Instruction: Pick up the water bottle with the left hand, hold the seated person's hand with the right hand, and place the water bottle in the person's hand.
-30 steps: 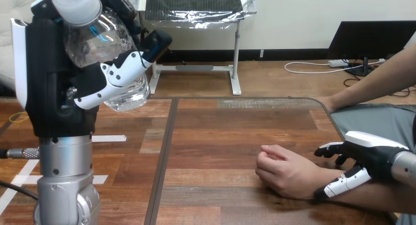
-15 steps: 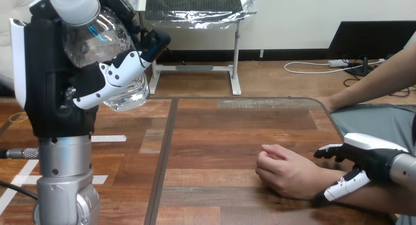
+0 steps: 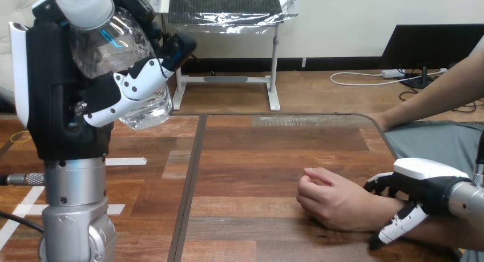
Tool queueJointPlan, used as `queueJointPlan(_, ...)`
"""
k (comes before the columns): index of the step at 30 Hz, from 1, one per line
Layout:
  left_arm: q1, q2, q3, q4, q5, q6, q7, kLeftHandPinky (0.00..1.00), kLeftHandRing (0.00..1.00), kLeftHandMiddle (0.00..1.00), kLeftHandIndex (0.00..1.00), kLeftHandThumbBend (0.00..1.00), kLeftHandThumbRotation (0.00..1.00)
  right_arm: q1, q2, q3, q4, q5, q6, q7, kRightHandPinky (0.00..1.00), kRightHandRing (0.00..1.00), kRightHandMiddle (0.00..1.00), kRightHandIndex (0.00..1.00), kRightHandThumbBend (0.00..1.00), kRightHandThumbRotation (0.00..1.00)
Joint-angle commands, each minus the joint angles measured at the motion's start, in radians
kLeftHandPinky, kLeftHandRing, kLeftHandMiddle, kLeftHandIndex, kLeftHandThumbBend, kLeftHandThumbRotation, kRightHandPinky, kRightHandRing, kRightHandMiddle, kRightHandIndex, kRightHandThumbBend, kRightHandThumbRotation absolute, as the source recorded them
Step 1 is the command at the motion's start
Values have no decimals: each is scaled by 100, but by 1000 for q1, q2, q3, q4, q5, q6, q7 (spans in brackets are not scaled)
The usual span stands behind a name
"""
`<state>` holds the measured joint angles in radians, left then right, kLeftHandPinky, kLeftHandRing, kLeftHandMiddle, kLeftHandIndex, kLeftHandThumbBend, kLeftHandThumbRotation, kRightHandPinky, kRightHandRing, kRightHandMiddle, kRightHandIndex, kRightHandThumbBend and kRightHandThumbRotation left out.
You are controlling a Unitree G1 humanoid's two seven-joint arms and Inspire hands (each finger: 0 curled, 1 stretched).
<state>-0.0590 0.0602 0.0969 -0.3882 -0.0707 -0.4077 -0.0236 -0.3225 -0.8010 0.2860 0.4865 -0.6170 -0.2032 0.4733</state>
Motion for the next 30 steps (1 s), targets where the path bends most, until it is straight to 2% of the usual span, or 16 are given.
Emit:
queueJointPlan(1, -43, -3, 11, -9, -4, -27, 7, 20, 27, 34, 38, 69, 0, 74, 17, 60, -23, -5, -9, 50, 65, 85, 87, 87, 100, 41)
queueJointPlan(8, -46, 3, 18, -6, -5, -34, 6, 20, 27, 35, 38, 69, 0, 99, 6, 51, -57, 14, -20, 62, 66, 85, 87, 87, 100, 44)
queueJointPlan(19, -50, 8, 27, 4, -14, -40, 1, 20, 27, 35, 38, 68, 0, 134, -14, 32, -128, 31, -3, 91, 67, 86, 88, 88, 100, 45)
queueJointPlan(30, -55, 1, 26, 9, -31, -40, -7, 20, 27, 34, 38, 67, 0, 147, -17, 16, -138, 30, 2, 93, 67, 86, 88, 88, 100, 42)
